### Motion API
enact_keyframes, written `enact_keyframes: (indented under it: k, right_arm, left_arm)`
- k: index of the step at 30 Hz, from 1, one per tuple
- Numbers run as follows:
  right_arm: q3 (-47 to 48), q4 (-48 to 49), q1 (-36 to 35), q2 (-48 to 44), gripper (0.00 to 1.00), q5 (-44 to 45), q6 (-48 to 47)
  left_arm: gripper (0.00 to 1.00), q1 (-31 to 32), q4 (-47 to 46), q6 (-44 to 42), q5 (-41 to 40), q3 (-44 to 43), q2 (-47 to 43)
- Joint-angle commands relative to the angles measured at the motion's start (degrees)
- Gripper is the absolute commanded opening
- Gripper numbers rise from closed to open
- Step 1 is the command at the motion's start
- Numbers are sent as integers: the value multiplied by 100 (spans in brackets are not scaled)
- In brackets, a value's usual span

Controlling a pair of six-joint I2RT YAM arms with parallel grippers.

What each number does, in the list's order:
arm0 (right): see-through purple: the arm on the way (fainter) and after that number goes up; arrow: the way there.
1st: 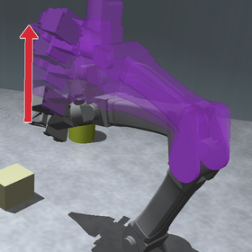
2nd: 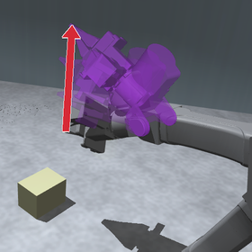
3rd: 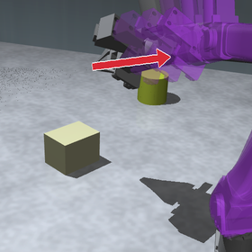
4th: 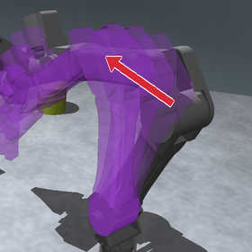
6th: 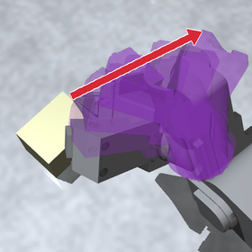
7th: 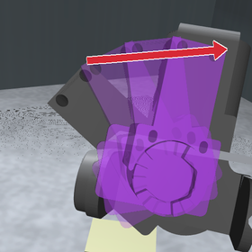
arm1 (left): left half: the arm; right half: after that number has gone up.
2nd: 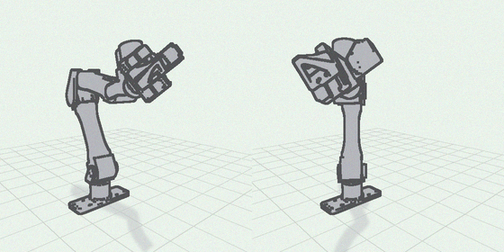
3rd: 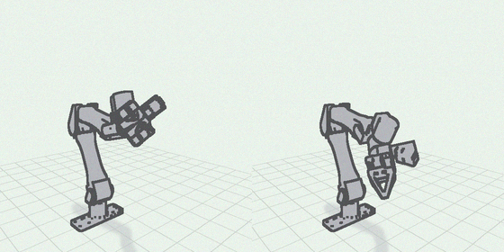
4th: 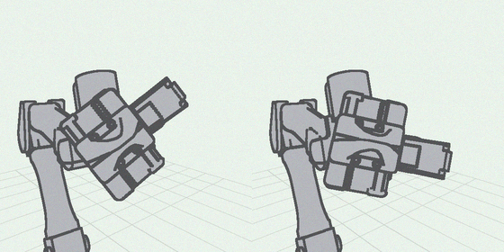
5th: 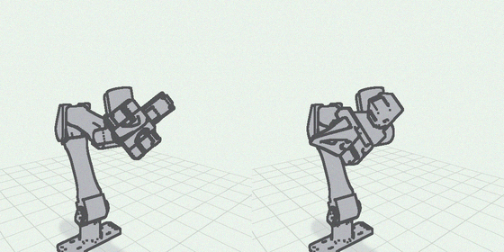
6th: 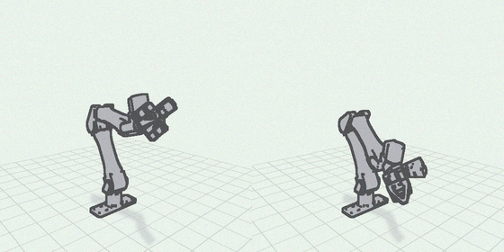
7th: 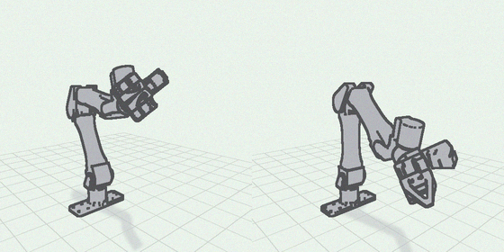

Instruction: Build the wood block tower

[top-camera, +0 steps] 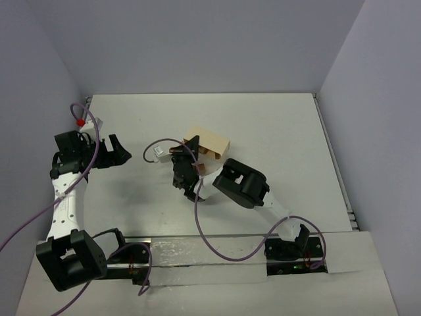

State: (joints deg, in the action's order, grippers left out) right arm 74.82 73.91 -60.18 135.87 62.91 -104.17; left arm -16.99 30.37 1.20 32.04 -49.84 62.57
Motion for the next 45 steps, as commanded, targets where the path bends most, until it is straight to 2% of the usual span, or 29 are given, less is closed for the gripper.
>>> enact_keyframes:
  k: [1,2,3,6,8,10,14,15,17,19,21,25,29,32,34,35,37,38,40,42,43,45]
  right_arm:
    - [222,2445,166,-291,0,-62,0]
    - [710,2560,476,-51,0,114,-244]
    - [840,2662,468,-35,0,50,-418]
    - [131,2588,-239,-418,0,-156,-113]
    - [388,2581,101,-339,0,-63,-79]
    - [951,2707,444,-87,0,225,-444]
    - [-51,2426,-213,-639,0,-130,210]
    - [94,2302,-89,-649,0,-47,378]
    - [624,2547,412,-269,0,179,-144]
    - [471,2712,131,-380,0,25,-193]
    - [-196,2614,-343,-679,0,-171,155]
    - [453,2706,343,-395,0,170,-124]
    - [-174,2670,-113,-711,0,-74,34]
    - [203,2363,465,-766,0,236,176]
    - [156,1430,774,-1116,0,465,771]
    - [11,703,837,-1457,0,537,1469]
    - [-149,-1410,883,-2358,0,572,3736]
    - [-40,-3236,918,-2605,0,489,4535]
    - [514,-6364,1086,-3004,0,27,6600]
    - [968,-8292,1304,-3187,0,-830,7985]
    - [1105,-9174,1490,-3305,0,-1500,8618]
    - [1102,-9620,1644,-3535,0,-2163,8882]
  left_arm:
    - [99,-38,-88,-13,175,-128,10]
    - [99,-33,-92,15,194,-138,24]
    - [99,-32,-160,43,237,-117,10]
    - [99,-41,-236,79,271,-99,27]
    - [99,-41,-101,34,232,-174,120]
    - [99,-41,-96,3,215,-122,69]
    - [99,-41,-182,3,222,-58,43]
    - [99,-41,-140,-22,216,-118,86]
    - [99,-46,-97,-9,212,-139,81]
    - [99,-45,-172,21,237,-52,18]
    - [99,-45,-243,27,233,-53,24]
    - [99,-50,-124,-32,202,-109,85]
    - [99,-41,-195,-29,230,-37,33]
    - [99,-47,-88,-41,209,-136,103]
    - [99,-46,-142,-46,231,-70,54]
    - [99,-50,-175,-49,241,-42,29]
    - [99,-44,-184,-56,242,-58,54]
    - [99,-47,-163,-58,260,-93,86]
    - [99,-43,-129,-48,292,-158,163]
    - [99,-39,-146,-39,324,-154,175]
    - [99,-33,-183,-33,340,-136,163]
    - [99,-41,-212,-49,356,-105,124]
